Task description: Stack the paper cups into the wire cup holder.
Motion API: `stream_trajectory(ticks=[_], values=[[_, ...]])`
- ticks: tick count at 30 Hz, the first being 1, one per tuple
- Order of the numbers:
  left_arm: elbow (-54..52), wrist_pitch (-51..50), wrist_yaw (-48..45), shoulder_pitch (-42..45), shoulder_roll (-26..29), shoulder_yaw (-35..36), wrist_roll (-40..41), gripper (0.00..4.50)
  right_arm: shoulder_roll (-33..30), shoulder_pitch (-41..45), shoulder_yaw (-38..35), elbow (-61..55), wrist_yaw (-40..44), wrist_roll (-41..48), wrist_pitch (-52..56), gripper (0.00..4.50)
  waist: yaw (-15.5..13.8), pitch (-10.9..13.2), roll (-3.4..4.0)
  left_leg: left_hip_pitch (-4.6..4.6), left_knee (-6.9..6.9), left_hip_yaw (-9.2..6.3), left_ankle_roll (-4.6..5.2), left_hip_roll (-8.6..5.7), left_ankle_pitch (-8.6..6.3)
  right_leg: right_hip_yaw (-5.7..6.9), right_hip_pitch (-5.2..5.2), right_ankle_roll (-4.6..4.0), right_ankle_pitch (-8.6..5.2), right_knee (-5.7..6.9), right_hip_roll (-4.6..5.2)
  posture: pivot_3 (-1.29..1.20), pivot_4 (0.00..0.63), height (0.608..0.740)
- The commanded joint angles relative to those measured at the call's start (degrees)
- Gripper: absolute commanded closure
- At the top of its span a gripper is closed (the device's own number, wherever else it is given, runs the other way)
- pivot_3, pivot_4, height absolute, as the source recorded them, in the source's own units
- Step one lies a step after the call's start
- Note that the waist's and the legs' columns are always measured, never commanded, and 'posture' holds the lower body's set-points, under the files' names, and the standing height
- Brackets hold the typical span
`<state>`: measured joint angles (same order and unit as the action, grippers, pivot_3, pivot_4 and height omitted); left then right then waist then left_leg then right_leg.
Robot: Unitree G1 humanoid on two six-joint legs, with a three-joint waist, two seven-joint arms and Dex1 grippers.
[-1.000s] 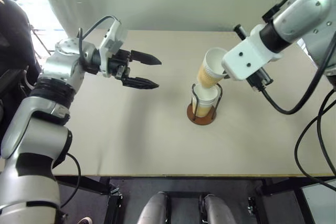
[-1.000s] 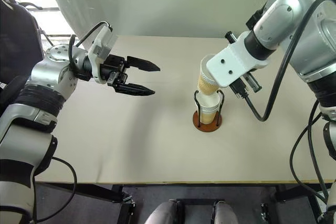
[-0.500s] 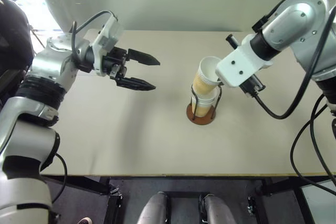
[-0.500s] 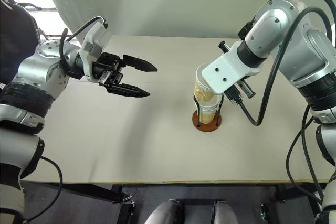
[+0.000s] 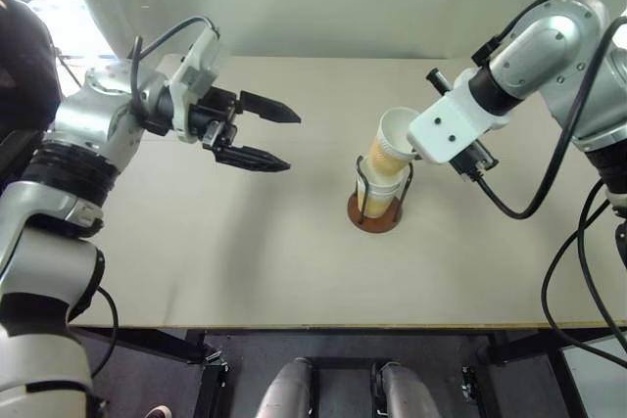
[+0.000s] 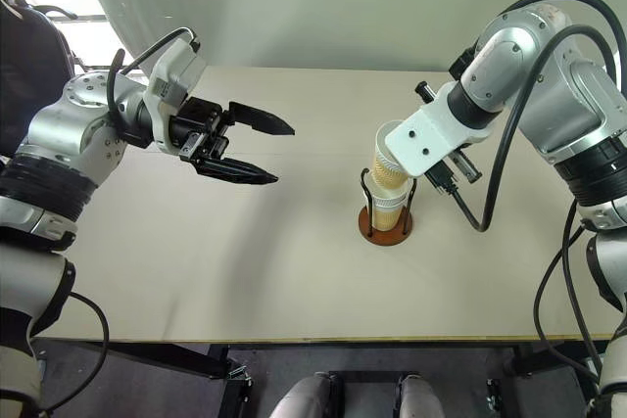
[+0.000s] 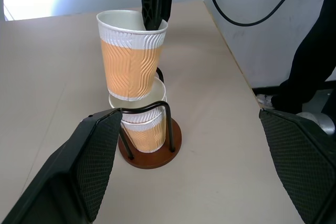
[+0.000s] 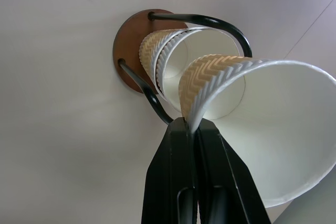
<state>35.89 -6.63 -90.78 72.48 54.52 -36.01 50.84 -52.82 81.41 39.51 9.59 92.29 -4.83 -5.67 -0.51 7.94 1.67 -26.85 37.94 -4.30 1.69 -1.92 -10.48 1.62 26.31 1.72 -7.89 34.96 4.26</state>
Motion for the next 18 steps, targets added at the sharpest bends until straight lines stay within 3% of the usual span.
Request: stream_trajectory(ticks=[1,13,16,18], values=[[-1.6,-0.3,-1.7,0.2,1.3,0.5,1.1,0.0,-1.2,0.0,0.4,-2.2,0.2,0.9,0.3,4.49,0.0,0.0,0.0,-0.01,0.01,-0.03,0.0,0.01,0.0,-0.02,0.0,0.0,0.0,-0.01,0.03,0.0,0.15,0.74],[-1.7,-0.5,-1.7,0.1,1.0,0.7,0.9,0.0,0.9,-1.7,-0.5,-2.8,0.2,-0.9,-0.1,4.49,0.0,0.0,0.0,0.0,0.01,-0.01,0.0,0.01,0.03,-0.01,0.0,-0.02,0.01,0.01,0.02,0.0,0.15,0.74],[-1.9,-0.5,-1.7,-0.1,1.1,0.7,0.9,0.0,2.1,-2.2,-1.6,-2.0,0.2,-2.2,-0.2,3.9,0.1,0.0,0.0,0.03,0.01,-0.03,0.0,0.02,0.03,-0.01,0.0,-0.05,0.03,0.02,0.02,0.0,0.15,0.74],[-1.9,-0.5,-1.7,-0.2,1.1,0.7,0.8,0.0,3.1,-2.5,-2.7,-1.6,0.2,-3.0,-0.2,3.28,0.1,0.0,0.0,0.03,0.0,-0.02,-0.01,0.03,0.04,0.01,0.0,-0.06,0.04,0.03,0.01,0.0,0.15,0.74]])
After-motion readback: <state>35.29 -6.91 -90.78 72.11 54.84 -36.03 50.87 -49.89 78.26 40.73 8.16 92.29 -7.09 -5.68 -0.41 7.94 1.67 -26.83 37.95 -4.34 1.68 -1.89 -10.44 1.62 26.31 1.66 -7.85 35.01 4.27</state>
